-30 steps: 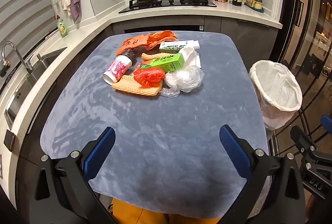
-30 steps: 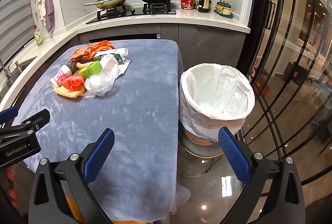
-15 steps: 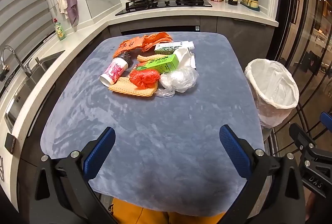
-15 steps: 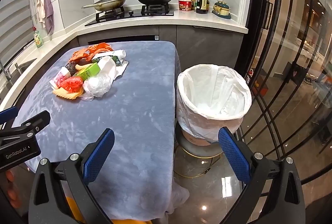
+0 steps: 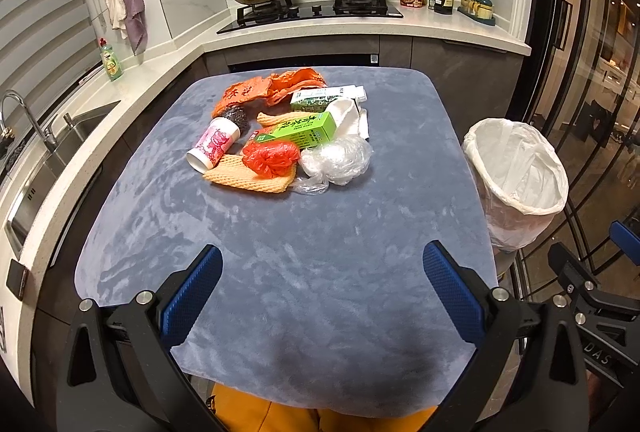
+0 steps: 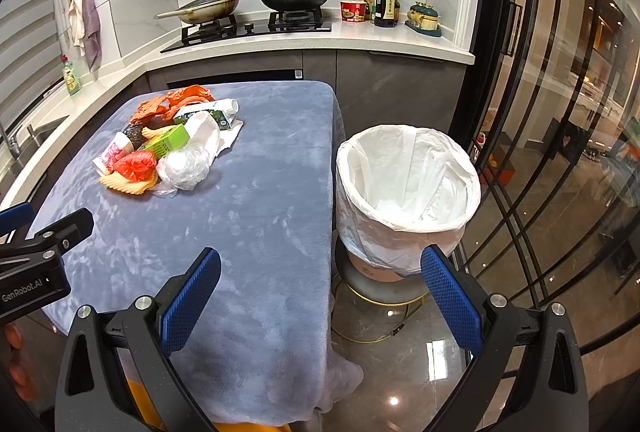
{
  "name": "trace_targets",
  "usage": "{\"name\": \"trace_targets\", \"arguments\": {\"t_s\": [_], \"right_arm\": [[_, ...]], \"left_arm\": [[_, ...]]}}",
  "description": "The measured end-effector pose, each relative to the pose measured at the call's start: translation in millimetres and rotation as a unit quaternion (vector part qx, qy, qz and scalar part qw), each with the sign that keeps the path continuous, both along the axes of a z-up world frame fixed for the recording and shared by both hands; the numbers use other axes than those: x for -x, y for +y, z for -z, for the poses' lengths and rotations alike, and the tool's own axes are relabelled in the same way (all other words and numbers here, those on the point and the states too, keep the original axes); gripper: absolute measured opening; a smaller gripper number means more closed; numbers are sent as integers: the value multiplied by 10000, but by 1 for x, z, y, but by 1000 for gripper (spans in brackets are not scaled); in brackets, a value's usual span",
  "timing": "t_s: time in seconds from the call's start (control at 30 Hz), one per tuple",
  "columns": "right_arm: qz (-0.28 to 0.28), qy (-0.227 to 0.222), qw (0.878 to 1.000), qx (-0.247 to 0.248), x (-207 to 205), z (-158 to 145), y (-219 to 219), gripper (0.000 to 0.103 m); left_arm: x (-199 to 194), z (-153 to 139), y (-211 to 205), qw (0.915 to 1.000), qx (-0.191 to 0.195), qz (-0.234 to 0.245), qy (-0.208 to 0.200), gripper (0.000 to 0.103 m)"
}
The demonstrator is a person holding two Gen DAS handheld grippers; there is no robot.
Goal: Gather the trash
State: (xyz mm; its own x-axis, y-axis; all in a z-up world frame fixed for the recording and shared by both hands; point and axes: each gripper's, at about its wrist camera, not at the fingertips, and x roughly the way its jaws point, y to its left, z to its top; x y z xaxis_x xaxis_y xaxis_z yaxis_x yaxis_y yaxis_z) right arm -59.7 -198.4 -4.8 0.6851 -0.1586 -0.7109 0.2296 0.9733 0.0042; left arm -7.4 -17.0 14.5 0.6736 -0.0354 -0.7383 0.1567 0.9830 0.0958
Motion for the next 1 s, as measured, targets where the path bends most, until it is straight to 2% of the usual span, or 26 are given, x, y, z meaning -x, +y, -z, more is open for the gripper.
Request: {"name": "trace_targets", "arguments": {"t_s": [1.0], "right_arm": [[-114,-54,9999,25,-3,0,8,96]], "left_arm": [[-3,1,6,10000,56,-79,1,96]]}}
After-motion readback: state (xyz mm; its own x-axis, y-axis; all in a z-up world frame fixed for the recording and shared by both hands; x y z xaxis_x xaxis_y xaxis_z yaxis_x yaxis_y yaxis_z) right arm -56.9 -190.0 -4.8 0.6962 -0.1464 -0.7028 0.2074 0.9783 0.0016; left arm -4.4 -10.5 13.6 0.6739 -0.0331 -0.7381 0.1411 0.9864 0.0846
